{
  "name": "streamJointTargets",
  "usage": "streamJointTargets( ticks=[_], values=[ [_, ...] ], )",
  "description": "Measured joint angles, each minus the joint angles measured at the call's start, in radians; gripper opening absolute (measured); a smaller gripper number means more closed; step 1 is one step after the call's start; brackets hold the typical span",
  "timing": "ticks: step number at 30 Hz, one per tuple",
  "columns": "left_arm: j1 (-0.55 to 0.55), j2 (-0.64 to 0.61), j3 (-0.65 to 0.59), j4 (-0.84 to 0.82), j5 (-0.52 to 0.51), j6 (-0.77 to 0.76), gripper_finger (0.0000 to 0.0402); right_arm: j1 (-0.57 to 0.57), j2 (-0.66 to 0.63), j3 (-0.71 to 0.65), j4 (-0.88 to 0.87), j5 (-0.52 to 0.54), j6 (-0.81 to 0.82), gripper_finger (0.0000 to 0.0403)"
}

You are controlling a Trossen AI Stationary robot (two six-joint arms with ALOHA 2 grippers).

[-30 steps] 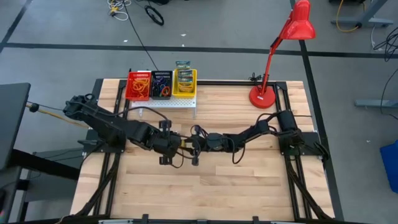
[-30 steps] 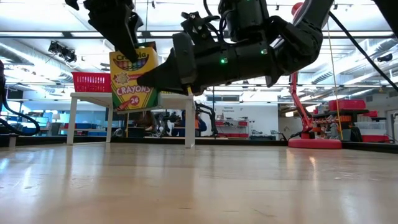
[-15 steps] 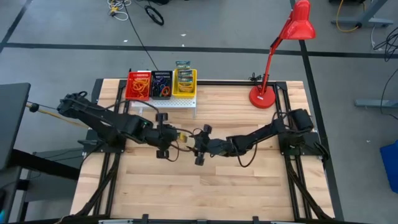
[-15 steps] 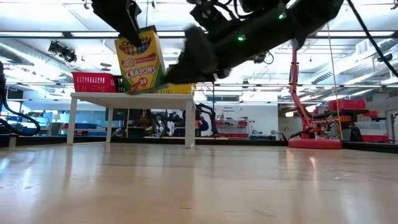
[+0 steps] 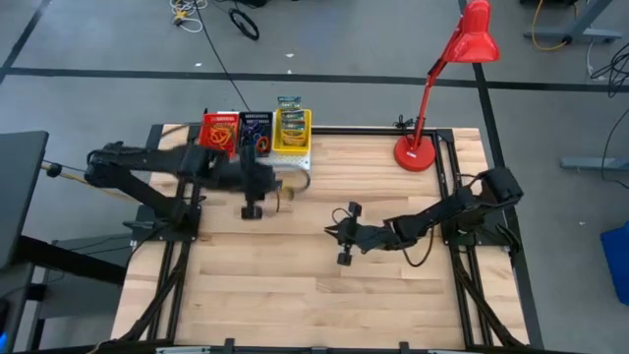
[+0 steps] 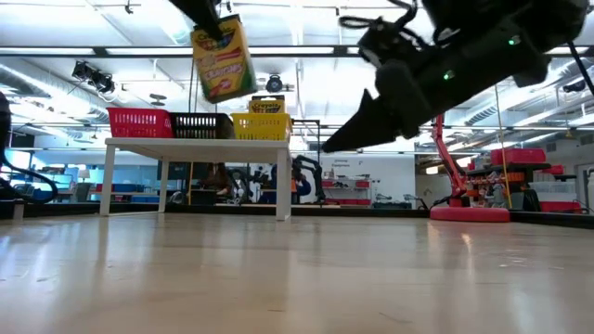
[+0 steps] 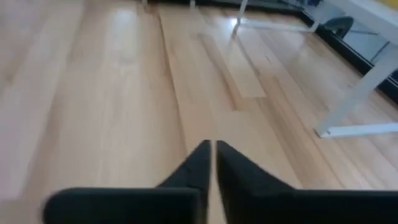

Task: Pick & Place Office Desk Supplies
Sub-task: Put the crayon box into the yellow bin on the shelf

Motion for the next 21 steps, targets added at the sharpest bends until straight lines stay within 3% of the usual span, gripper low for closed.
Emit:
streamJointTargets(
  ticks=[3, 11, 14, 21],
  values=[
    [0.096, 0.022, 0.084, -0.047, 0.037, 0.092, 0.0109, 0.008, -0.02, -0.043, 0.071, 0.0, 0.007, 0.0008],
    [0.289, 0.143, 0.281, -0.094, 0.076, 0.422, 0.0109, 0.017, -0.019, -0.076, 0.139, -0.019, 0.0, 0.0015],
    [0.352, 0.184, 0.346, -0.093, 0.145, 0.481, 0.0109, 0.017, -0.019, -0.076, 0.139, -0.021, 0.0, 0.0005],
    [0.494, 0.262, 0.389, -0.097, 0.156, 0.597, 0.0109, 0.017, -0.018, -0.076, 0.14, -0.025, 0.0, 0.0012]
  ],
)
